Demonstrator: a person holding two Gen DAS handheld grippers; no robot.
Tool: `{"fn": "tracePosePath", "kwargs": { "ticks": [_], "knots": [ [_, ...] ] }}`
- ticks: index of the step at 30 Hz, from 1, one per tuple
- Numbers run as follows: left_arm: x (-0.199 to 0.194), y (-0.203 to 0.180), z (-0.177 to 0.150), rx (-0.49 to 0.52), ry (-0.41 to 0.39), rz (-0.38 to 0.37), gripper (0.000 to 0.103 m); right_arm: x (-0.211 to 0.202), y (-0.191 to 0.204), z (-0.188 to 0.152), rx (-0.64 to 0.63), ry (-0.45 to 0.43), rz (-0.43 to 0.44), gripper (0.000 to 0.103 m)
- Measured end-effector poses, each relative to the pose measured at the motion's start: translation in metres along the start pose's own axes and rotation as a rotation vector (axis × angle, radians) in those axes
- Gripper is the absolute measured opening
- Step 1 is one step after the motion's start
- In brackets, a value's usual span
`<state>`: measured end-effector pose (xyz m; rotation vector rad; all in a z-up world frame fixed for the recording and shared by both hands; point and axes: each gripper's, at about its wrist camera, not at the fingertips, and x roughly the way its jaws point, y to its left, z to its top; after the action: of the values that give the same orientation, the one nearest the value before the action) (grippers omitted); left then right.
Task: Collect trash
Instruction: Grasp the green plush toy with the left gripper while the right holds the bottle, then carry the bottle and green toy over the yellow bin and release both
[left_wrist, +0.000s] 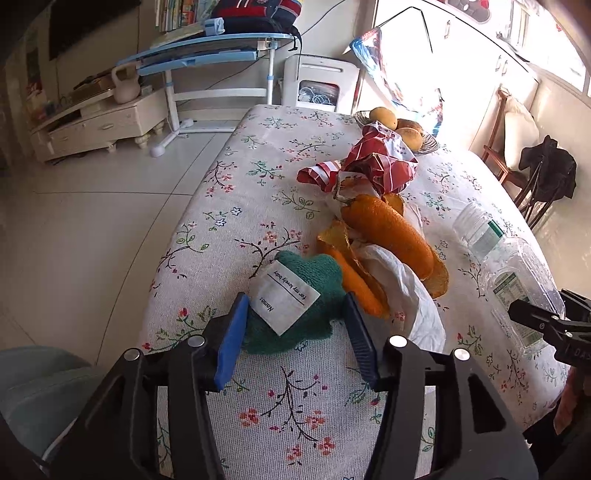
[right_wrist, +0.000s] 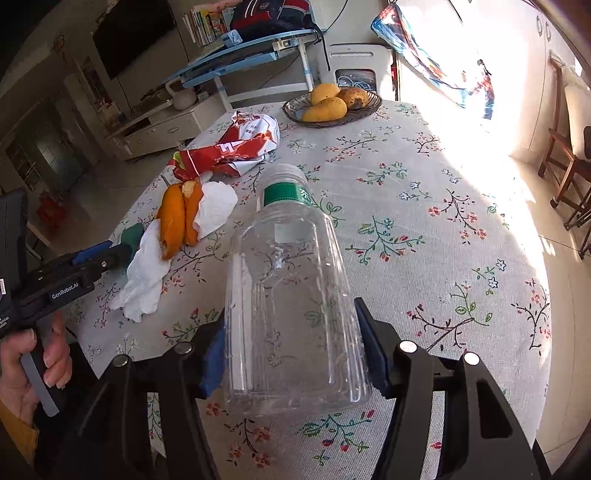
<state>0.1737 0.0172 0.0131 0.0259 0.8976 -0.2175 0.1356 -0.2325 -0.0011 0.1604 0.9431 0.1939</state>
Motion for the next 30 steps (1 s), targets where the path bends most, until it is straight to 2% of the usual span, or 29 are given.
{"fn": "tracePosePath", "kwargs": {
  "ticks": [3, 9, 13, 22, 30],
  "knots": [
    [-0.007, 0.000, -0.001, 0.002, -0.030, 0.007, 0.028, -0.001, -0.002, -0.001, 0.016, -0.003, 0.035, 0.058],
    [-0.031, 0.009, -0.001, -0.040, -0.130, 0.007, 0.025, -0.002, -0.024, -0.005, 0.204, -0.006, 0.218, 0.058],
    [-0.047, 0.011, -0.004, -0.059, -0.186, 0.022, 0.025, -0.008, -0.027, -0.007, 0.258, -0.026, 0.300, 0.058],
    [-0.075, 0.008, -0.021, -0.054, -0.252, 0.032, 0.026, -0.030, -0.015, -0.013, 0.247, -0.068, 0.384, 0.058],
    [-0.093, 0.007, -0.042, -0.069, -0.274, 0.054, 0.026, -0.049, -0.005, -0.037, 0.209, -0.073, 0.438, 0.058]
  ]
}}
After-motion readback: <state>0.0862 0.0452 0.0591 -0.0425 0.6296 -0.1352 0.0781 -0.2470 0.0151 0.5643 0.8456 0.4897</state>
